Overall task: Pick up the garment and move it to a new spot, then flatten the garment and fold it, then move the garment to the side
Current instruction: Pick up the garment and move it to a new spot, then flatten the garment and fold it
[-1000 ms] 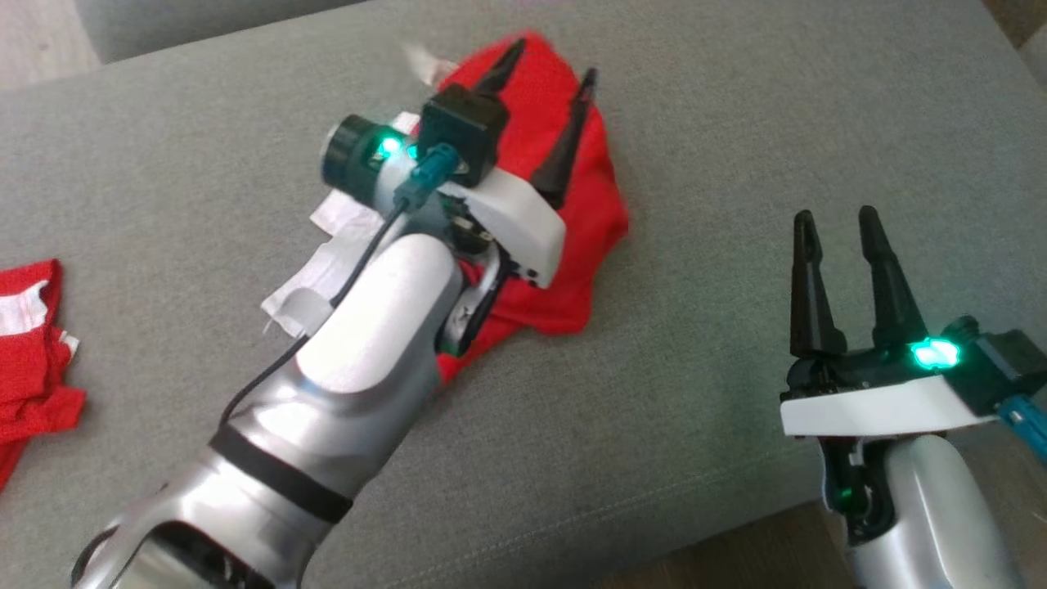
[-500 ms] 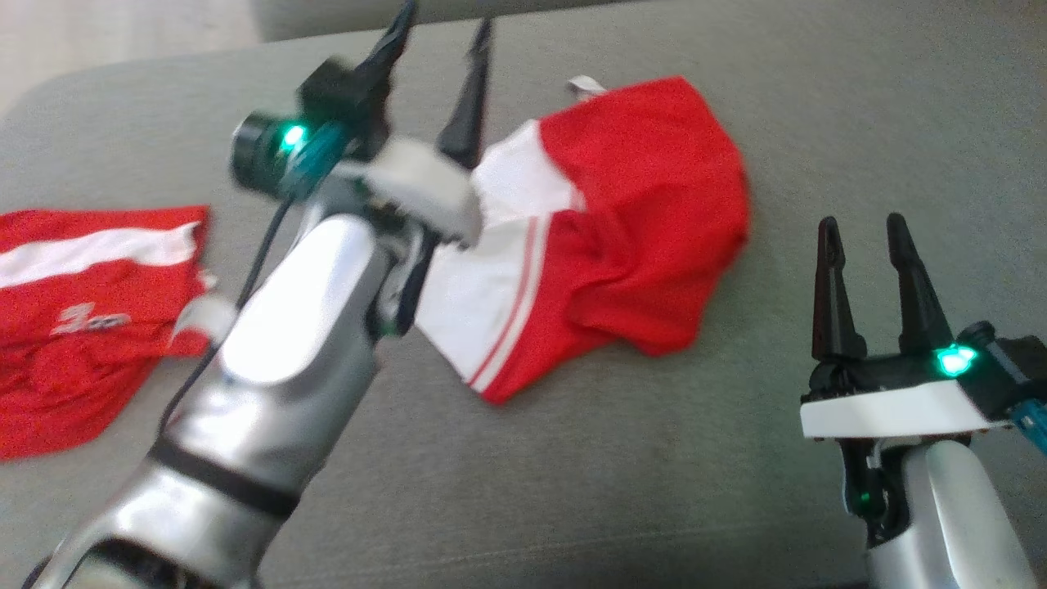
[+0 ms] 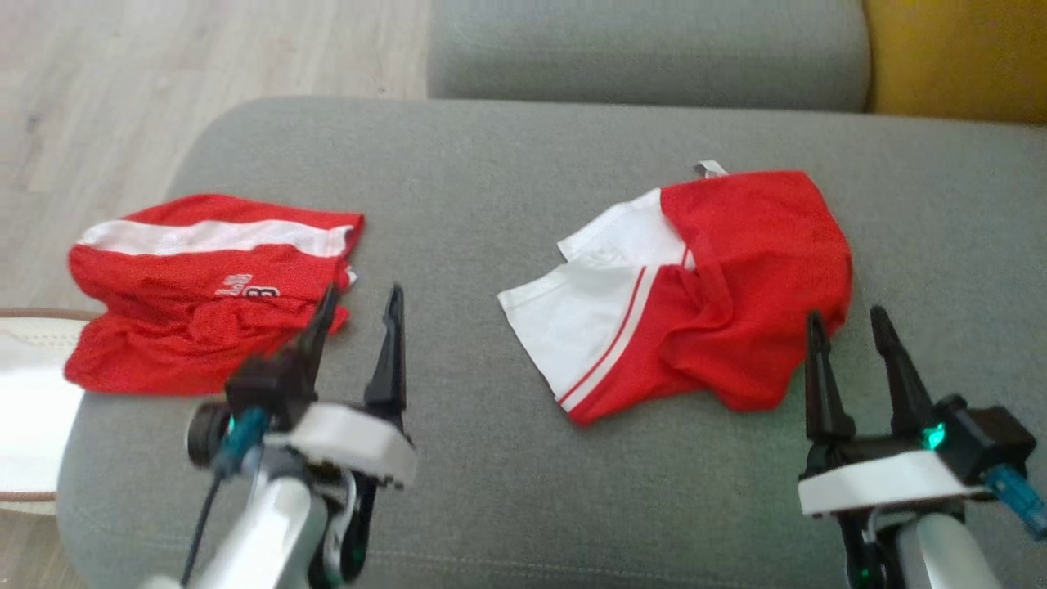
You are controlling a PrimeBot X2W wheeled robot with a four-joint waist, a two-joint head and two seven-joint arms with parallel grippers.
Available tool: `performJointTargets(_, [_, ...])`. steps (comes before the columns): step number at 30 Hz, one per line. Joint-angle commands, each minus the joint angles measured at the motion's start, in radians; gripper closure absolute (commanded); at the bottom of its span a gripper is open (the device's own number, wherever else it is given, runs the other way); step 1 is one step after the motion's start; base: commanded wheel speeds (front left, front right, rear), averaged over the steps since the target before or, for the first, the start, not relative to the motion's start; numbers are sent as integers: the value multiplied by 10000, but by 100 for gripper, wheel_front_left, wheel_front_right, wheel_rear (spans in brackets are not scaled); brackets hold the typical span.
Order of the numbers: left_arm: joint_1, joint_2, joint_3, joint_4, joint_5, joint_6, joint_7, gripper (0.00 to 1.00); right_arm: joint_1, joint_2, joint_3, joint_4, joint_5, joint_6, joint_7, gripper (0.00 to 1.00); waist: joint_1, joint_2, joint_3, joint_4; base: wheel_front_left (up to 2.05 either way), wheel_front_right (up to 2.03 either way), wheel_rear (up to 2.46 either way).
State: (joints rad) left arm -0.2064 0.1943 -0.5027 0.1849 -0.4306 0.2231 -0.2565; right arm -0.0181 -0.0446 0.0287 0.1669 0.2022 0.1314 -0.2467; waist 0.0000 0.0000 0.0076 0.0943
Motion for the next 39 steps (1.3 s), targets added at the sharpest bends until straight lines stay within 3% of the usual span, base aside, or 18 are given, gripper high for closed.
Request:
performJointTargets(1, [-296,10,485,-480,148,51,-52,0,-175,-56,248,-297,-53,-7,-19,0,0,0,-187,155,0,0,0])
performJointTargets(6, [547,-420,1078,-1031,582,-238,-52,0,-58,-56,266,-296,-66,-7,51,0,0,0,-248,292,0,0,0])
performJointTargets(14, [561,-835,1481,-1071,1233,-891,-52,0,-457,-56,228,-88,-368,-7,447,0,0,0,173,631,0,0,0])
performJointTargets(25, [310,-1317,1609,-730,1580,-1508,-53,0,-2319,-56,-214,2018,-1197,-7,1886,0,0,0,1230,1377,0,0,0])
performJointTargets(33, [76,-1418,1648,-593,1646,-1682,-53,0,-3134,-56,-584,3312,-1510,-7,2050,0,0,0,1556,1690,0,0,0])
performJointTargets(34, [66,-1423,1656,-584,1647,-1686,-53,0,-3211,-56,-580,3435,-1528,-7,2028,69,0,0,1572,1706,0,0,0])
performJointTargets(35, [64,-1428,1660,-575,1650,-1689,-53,0,-3286,-56,-525,3536,-1545,-7,1984,100,0,0,1582,1717,0,0,0])
performJointTargets(39, [132,-1436,1693,-558,1598,-1631,-53,0,-3526,-56,-236,3731,-1421,-7,1668,100,0,0,1485,1615,0,0,0])
